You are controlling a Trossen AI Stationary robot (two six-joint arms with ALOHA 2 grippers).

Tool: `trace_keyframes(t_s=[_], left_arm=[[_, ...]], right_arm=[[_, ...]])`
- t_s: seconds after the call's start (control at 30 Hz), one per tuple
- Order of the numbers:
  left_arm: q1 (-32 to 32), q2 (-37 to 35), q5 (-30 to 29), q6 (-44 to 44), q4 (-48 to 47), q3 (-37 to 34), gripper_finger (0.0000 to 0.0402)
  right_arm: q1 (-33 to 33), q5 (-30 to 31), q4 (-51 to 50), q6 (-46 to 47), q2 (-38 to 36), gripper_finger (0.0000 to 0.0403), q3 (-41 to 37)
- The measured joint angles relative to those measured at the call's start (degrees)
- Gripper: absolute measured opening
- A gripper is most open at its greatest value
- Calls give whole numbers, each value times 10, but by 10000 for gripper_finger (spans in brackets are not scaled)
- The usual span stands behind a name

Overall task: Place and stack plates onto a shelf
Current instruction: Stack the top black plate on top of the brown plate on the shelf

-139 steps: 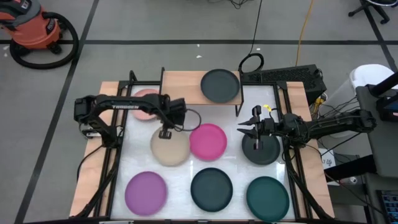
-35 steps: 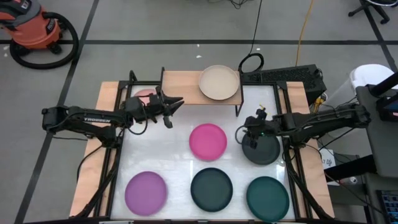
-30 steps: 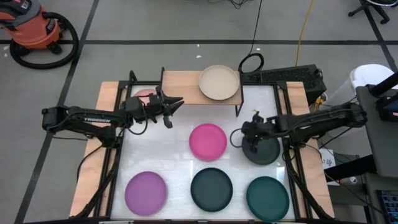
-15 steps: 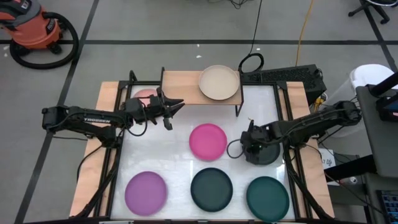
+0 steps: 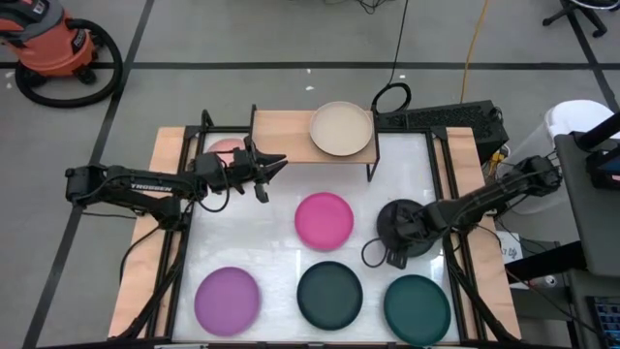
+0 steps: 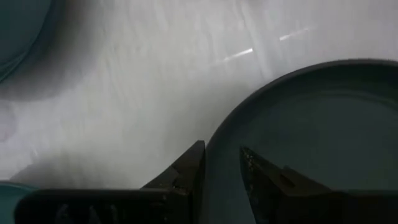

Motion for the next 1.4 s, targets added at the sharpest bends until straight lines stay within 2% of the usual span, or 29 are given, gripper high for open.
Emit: trace_keyframes(t_s=[0.33, 0.83, 0.93, 1.13, 1.3, 1.4], left_arm=[[0, 0, 0, -4, -3, 0, 81], [0, 0, 1, -14, -9, 0, 81], [0, 0, 1, -14, -9, 0, 81], [0, 0, 1, -14, -10, 0, 81], [0, 0, 1, -14, -16, 0, 81], [0, 0, 1, -14, -21, 0, 81]], right_arm=[[29, 43, 8, 21, 8, 82, 0], [43, 41, 22, 8, 108, 81, 0], [43, 43, 18, 9, 115, 69, 0], [43, 54, 9, -3, 114, 12, 2], [43, 64, 4, -6, 94, 7, 0], [43, 94, -17, 8, 60, 3, 0]])
